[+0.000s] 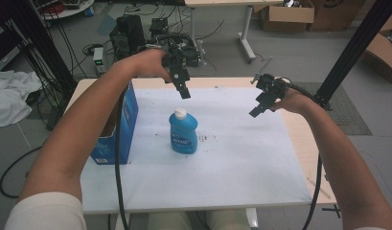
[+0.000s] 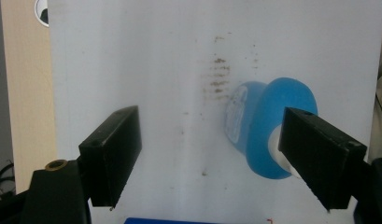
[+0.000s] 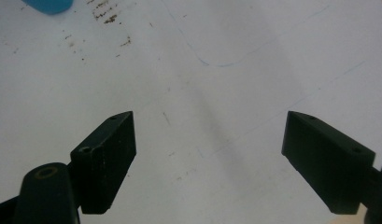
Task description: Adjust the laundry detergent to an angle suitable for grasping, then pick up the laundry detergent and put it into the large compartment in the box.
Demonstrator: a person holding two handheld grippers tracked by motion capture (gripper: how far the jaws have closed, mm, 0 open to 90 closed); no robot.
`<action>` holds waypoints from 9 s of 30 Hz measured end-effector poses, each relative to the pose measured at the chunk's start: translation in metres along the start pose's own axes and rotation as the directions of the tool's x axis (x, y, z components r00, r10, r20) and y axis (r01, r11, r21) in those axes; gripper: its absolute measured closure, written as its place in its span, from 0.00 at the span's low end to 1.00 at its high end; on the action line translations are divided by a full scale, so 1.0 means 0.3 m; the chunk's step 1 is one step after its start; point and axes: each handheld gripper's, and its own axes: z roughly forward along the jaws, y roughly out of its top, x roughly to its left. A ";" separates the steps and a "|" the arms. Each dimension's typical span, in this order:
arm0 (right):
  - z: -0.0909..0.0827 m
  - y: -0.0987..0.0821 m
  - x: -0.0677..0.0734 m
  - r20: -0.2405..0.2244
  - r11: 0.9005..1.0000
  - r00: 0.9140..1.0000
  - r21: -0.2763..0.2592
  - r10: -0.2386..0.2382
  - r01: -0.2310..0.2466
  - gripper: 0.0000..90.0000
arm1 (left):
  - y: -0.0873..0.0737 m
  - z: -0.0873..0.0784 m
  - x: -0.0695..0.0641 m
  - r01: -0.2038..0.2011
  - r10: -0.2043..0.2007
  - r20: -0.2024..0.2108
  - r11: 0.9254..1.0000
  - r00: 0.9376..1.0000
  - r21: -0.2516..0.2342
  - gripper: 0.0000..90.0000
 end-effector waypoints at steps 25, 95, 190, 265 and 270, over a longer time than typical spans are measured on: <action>-0.004 -0.006 -0.007 0.010 1.000 1.000 0.000 0.011 -0.011 0.19 | 0.000 -0.016 0.000 -0.001 0.001 -0.012 1.000 1.000 -0.009 0.23; -0.065 -0.012 0.057 0.019 0.999 1.000 -0.026 -0.020 0.020 0.19 | 0.020 -0.058 -0.203 -0.201 0.201 0.006 0.980 0.980 0.010 0.22; -0.053 -0.009 0.060 0.002 1.000 1.000 -0.025 -0.010 0.010 0.20 | -0.044 0.277 -0.205 -0.284 0.280 0.048 0.947 0.959 0.153 0.24; -0.092 0.002 0.126 -0.020 0.996 0.997 -0.049 -0.071 0.070 0.21 | -0.049 -0.155 -0.274 0.062 -0.050 -0.117 0.993 0.992 0.104 0.42; -0.101 0.007 0.153 -0.024 0.994 0.995 -0.052 -0.097 0.095 0.21 | -0.066 -0.248 -0.289 0.158 -0.146 -0.138 0.985 0.980 0.075 0.42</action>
